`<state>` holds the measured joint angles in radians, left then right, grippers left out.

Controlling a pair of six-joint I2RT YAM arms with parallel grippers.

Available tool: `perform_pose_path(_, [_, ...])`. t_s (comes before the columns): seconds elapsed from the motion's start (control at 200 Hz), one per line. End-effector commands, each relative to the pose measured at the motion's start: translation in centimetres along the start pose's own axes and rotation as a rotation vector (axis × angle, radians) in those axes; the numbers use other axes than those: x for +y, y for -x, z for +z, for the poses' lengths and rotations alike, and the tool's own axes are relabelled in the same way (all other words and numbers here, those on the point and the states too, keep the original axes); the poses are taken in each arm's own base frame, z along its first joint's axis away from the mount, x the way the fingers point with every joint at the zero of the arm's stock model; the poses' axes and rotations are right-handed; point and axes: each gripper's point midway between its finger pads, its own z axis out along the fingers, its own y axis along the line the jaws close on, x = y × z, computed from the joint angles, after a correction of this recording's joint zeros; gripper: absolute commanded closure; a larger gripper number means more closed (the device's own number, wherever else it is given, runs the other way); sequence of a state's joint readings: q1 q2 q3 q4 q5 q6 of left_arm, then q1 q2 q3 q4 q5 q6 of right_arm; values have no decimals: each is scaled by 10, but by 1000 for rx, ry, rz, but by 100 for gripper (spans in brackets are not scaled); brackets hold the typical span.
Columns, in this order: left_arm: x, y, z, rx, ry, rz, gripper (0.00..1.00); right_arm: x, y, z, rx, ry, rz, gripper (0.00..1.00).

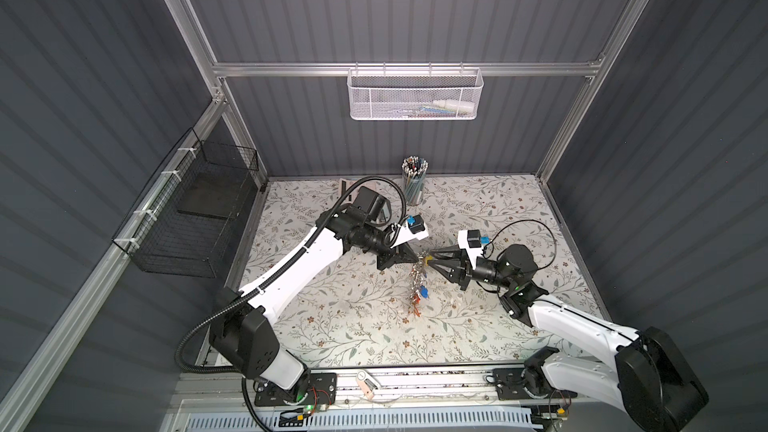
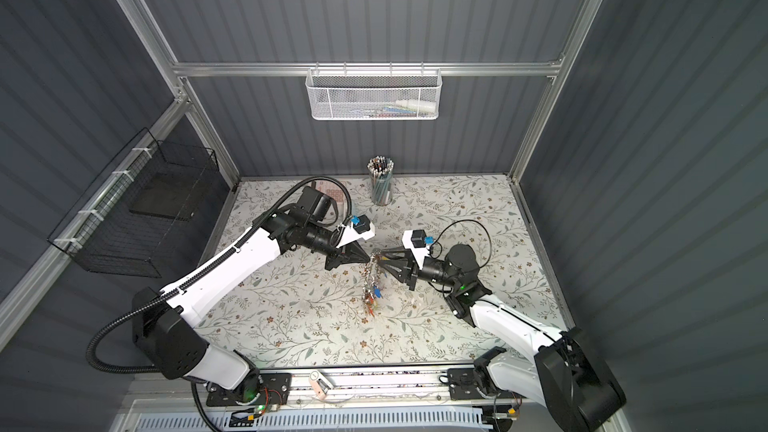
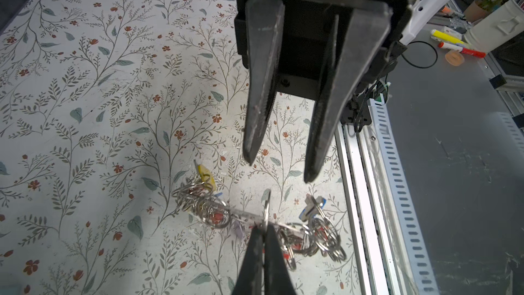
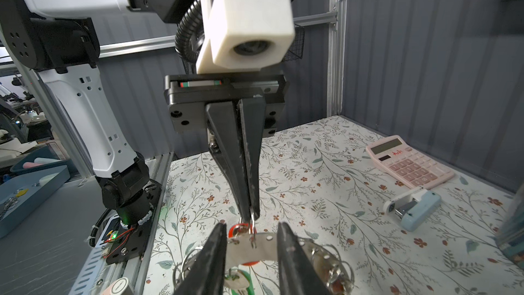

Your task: Put the keys on the keyring

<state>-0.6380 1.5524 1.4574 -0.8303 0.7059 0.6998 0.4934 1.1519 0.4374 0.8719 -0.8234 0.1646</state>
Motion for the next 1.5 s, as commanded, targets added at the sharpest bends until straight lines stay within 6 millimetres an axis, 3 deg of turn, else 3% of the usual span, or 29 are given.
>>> perform_pose_path(0.0, [-9, 4, -8, 48, -35, 43, 100, 0, -3, 1, 11, 11, -4, 67])
perform_pose_path(0.14, [-6, 13, -6, 52, -46, 74, 100, 0, -5, 3, 17, 18, 3, 69])
perform_pose_path(0.535, [-4, 13, 6, 157, -95, 76, 100, -3, -8, 7, 26, 23, 13, 74])
perform_pose_path(1.246, [-6, 20, 9, 153, -100, 82, 100, -7, -11, 7, 29, 1, 21, 83])
perform_pose_path(1.496, [-6, 20, 12, 151, -109, 77, 100, -9, -13, 8, 30, 0, 36, 98])
